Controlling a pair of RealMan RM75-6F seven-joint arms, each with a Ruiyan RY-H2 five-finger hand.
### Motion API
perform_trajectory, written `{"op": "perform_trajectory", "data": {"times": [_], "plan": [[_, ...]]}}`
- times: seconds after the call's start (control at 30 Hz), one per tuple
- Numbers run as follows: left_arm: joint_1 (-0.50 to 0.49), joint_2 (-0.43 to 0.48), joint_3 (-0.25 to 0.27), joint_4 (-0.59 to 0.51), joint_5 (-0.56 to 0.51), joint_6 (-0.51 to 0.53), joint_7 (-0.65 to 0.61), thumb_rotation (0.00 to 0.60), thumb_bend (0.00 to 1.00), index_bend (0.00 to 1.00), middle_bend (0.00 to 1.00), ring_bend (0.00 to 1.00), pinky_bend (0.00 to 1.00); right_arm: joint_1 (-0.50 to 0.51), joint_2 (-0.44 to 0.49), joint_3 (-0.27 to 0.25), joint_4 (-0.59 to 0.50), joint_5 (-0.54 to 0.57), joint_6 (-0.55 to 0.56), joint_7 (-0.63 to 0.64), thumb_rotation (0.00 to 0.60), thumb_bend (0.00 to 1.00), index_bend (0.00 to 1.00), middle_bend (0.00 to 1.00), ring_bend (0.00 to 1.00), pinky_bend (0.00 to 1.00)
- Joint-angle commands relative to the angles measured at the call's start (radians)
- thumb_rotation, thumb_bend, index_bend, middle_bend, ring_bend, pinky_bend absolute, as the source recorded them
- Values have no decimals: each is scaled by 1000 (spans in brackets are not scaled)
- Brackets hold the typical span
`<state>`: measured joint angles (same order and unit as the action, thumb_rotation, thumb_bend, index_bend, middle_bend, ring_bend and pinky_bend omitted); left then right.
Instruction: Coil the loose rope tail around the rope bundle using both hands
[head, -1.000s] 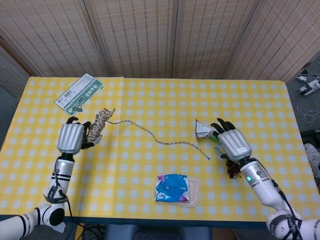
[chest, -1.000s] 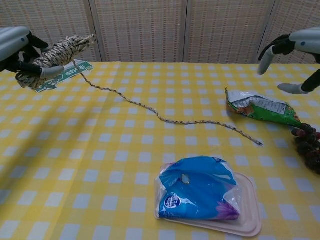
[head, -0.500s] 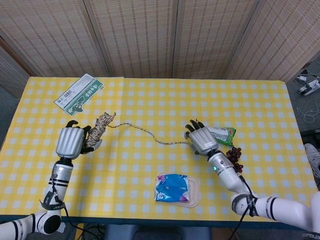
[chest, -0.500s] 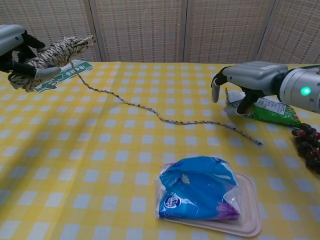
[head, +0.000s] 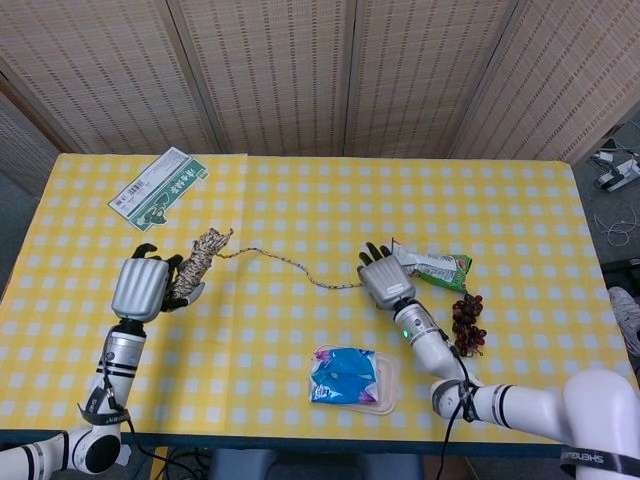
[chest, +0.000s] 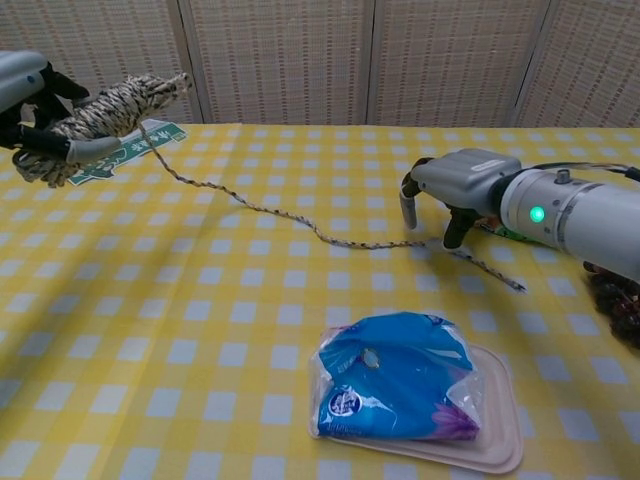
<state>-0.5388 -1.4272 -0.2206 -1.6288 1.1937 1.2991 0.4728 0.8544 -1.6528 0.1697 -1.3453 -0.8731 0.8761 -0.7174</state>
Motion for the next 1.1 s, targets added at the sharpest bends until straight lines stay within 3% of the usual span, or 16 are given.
{"op": "perform_trajectory", "data": {"times": [0.03, 1.1], "plan": [[1, 0, 2, 1, 1, 1, 0, 317, 279, 737, 819, 659, 253, 10, -22, -2, 32, 13, 0, 3, 600, 292, 427, 191, 43, 135], [14, -4, 14, 33, 5, 1, -28, 315, 279, 738, 819, 659, 253, 69, -157, 5, 230, 61, -24, -18, 600, 285, 493, 211, 43, 135]]}}
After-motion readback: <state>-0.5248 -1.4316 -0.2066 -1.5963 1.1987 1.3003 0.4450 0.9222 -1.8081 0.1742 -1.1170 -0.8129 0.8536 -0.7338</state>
